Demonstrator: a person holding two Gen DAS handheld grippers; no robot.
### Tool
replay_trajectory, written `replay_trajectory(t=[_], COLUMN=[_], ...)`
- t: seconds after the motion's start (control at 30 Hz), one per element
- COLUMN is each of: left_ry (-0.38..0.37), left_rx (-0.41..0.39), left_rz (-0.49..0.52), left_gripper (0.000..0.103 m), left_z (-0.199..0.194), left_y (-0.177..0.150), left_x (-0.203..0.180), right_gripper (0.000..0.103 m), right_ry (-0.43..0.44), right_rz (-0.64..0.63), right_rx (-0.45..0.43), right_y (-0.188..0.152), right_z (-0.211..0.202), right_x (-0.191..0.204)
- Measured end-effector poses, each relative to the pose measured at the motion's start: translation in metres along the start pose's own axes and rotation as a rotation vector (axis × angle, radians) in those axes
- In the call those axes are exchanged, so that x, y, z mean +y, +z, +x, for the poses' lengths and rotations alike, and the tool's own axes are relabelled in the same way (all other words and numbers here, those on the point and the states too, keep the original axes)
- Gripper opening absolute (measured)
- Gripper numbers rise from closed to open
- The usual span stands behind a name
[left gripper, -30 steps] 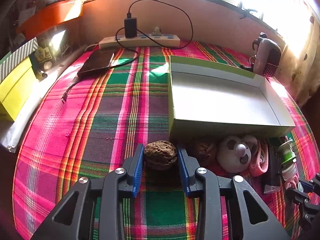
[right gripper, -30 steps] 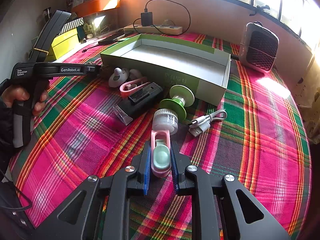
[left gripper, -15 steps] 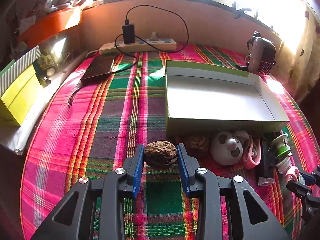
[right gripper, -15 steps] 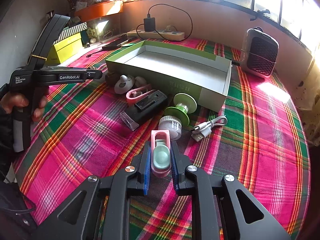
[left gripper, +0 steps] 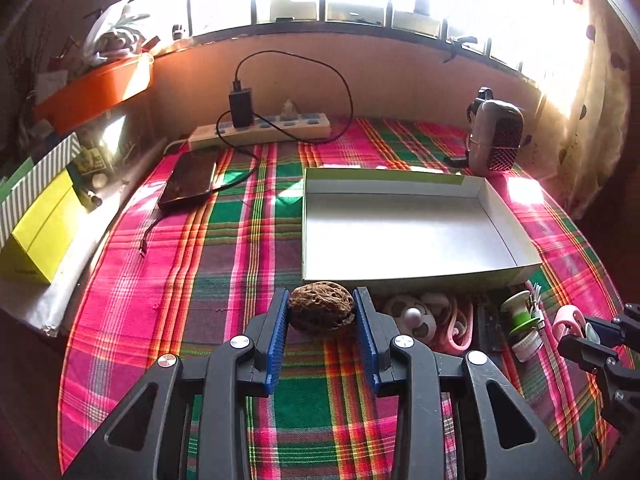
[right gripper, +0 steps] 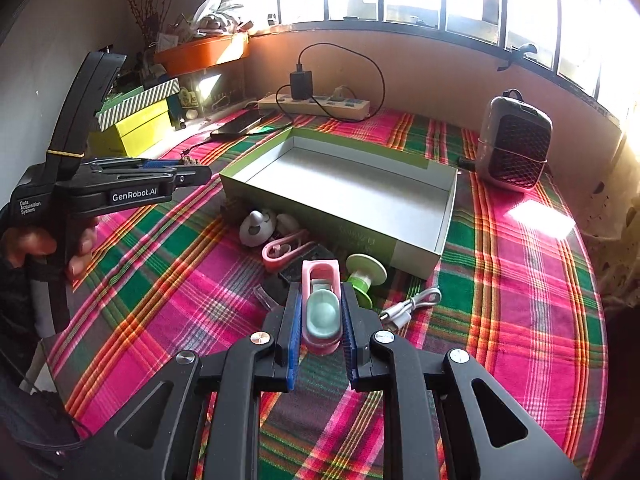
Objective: Organize objects
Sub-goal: 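Carry the walnut in the left tool while right tool carries clip over the box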
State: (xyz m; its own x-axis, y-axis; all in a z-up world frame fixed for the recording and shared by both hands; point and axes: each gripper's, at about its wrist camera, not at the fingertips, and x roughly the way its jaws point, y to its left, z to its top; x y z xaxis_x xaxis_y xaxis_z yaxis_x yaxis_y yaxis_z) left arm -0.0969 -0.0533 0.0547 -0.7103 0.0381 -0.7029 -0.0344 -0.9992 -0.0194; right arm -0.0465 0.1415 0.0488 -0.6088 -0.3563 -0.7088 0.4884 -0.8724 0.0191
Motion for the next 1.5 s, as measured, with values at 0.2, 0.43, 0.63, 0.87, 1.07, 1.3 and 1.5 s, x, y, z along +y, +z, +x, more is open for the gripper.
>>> replay_trajectory(t=[0.2,0.43,0.63,0.87,1.07,1.3,1.5], left_ry=[-0.058,-0.121,-0.124,-0.142,-0.146,-0.141,-0.129], left_rx=[0.010,0.029,0.047,0.080,0.106,0.144,0.156], left_rz=[-0.006,-0.001,0.004,0.007,0.014,0.026,0.028], left_gripper=[0.030,0.030,0.030,0.030,0.030,0.030,0.030], left_z=[0.006,0.025,0.047,0.078,0.103,0.125,0.134], left_y=[0.014,0.032,0.046,0.064,0.072,0.075,0.076], left_x=[-0.004,-0.013,-0.016,-0.017,-0.022,-0.025,-0.026], right_gripper=[0.018,0.018,0.018,0.019,0.019,0.019,0.019], right_ry=[-0.022,-0.048,-0.055,-0.078,-0.110,-0.137,-0.155], right_rz=[0.020,0.074,0.119,0.184,0.230,0.247,0.249], right_rx=[0.002,0.021,0.043,0.091,0.121,0.147,0.160], right_y=[0.024,0.057,0.081,0.100,0.109,0.113,0.112], right_z=[0.009,0.031,0.058,0.096,0.124,0.148,0.157], right_x=[-0.006,-0.015,-0.025,-0.041,-0.056,-0.068,-0.073])
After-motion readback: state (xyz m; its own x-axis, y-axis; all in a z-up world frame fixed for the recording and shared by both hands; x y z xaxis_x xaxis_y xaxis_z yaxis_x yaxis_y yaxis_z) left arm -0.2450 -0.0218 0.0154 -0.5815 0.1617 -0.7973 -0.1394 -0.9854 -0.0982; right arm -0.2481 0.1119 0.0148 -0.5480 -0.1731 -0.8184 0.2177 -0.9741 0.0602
